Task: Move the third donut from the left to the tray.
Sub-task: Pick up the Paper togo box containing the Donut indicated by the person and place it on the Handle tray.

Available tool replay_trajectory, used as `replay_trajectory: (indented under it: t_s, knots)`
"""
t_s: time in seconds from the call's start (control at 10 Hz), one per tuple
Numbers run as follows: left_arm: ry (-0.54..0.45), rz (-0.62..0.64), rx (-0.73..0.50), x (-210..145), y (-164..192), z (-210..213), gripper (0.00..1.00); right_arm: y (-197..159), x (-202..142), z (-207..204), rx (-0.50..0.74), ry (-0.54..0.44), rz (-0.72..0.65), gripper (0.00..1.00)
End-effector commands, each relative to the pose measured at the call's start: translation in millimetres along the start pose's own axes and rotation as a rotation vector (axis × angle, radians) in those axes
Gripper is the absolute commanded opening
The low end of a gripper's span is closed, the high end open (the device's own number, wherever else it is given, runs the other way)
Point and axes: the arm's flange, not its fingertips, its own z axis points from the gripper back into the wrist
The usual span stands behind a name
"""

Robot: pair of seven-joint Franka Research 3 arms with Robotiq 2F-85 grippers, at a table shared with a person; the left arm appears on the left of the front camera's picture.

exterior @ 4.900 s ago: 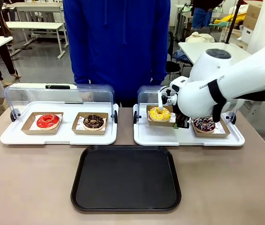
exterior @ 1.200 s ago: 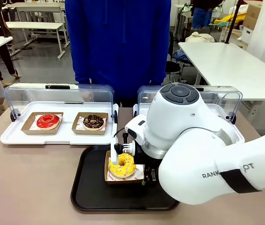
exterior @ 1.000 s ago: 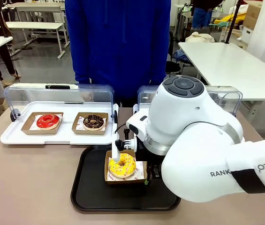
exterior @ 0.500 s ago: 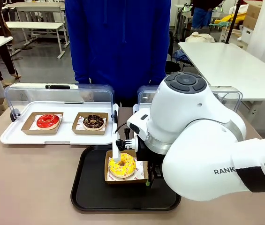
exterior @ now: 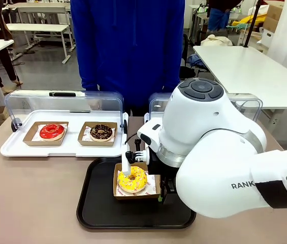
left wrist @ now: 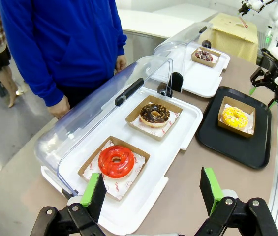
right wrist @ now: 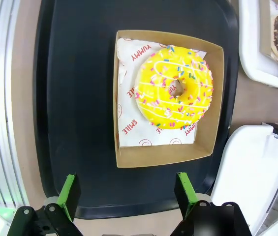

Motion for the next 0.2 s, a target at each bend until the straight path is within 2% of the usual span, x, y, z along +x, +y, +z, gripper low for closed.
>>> replay_trajectory:
  t_s: [0.0,0.1]
  knots:
    - [0.002,0.002,-0.008,1.9,-1.7,1.2,1.0,-1.8,0.6,-1.1,-0.021,0.002,-0.013,1.0]
    - [0.002,0.002,-0.008,1.9,-1.7,1.2,1.0,-1.8,0.6,-1.1,-0.021,0.002,-0.013,1.0]
